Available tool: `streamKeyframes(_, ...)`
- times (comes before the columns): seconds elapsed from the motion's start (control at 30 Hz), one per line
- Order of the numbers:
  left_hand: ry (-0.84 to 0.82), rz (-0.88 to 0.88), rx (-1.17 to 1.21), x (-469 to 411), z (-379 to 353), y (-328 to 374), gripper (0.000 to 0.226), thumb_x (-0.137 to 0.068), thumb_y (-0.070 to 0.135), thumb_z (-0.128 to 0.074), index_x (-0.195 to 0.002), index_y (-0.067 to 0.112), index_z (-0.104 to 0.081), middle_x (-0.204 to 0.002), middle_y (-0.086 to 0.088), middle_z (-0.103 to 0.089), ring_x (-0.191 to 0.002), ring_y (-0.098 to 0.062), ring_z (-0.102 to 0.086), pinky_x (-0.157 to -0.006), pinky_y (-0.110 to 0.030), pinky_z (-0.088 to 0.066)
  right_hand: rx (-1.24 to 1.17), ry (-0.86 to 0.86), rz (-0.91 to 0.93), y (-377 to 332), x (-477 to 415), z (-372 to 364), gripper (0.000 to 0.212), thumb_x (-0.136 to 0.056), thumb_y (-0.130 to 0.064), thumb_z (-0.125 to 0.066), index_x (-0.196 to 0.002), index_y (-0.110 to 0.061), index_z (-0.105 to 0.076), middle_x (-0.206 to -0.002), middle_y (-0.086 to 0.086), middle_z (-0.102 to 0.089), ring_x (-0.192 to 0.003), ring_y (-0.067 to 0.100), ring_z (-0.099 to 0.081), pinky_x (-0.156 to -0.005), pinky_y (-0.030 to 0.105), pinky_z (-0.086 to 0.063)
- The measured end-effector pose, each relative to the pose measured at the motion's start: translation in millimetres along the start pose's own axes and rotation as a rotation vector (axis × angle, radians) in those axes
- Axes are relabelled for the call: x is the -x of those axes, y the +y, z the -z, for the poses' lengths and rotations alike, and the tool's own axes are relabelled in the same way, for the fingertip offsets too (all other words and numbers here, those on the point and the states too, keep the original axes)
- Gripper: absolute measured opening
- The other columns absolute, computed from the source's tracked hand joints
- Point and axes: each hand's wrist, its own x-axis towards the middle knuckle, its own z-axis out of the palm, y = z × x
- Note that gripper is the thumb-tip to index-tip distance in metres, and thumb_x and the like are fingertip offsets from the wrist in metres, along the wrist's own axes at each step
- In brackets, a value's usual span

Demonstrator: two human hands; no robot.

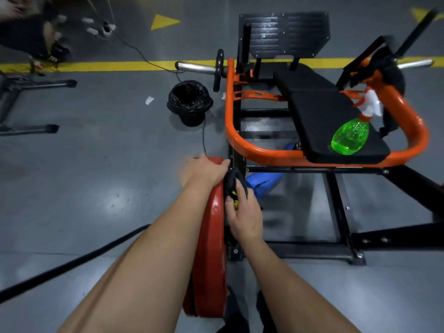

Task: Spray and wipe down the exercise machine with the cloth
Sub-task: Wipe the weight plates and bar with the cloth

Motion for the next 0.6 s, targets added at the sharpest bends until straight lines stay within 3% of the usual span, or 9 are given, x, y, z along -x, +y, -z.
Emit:
streamKeyframes(0.2, -0.044, -0.066, -0.021, -2, 4, -2, 0.066, -0.085, 0.067, -0.047, -0.143, 0.037, -0.054, -0.143, -0.017, -0.051, -0.13, -0.036, -0.051, -0.104, -0.039, -0.042, 0.02, 0.003, -0.009, -1, 1, 0, 0.066, -0.094, -0.051, -0.029, -0.156, -0.027, -0.033, -0.118, 0.005, -0.055, -0.107, 0.028, -0.057, -0.086, 0.043, -0.049)
streamKeyframes(0.47, -0.02, -0.103, -0.009, 11, 5, -8, 0.062, -0.093, 0.067, -0.039, -0.151, 0.043, -0.046, -0.15, -0.017, -0.045, -0.133, -0.036, -0.051, -0.106, -0.039, -0.041, 0.04, -0.072, 0.01, -2, -1, 7, 0.066, -0.093, -0.048, -0.029, -0.154, -0.022, -0.038, -0.118, 0.004, -0.055, -0.106, 0.026, -0.057, -0.086, 0.043, -0.051)
streamKeyframes(0.6, -0.002, -0.112, -0.006, 24, 4, -13, 0.061, -0.098, 0.068, -0.034, -0.155, 0.044, -0.039, -0.152, -0.016, -0.042, -0.129, -0.04, -0.052, -0.105, -0.04, -0.041, -0.005, -0.163, -0.03, -6, -30, 10, 0.056, -0.098, -0.031, -0.041, -0.154, -0.027, -0.038, -0.128, 0.011, -0.051, -0.113, 0.035, -0.056, -0.092, 0.046, -0.049)
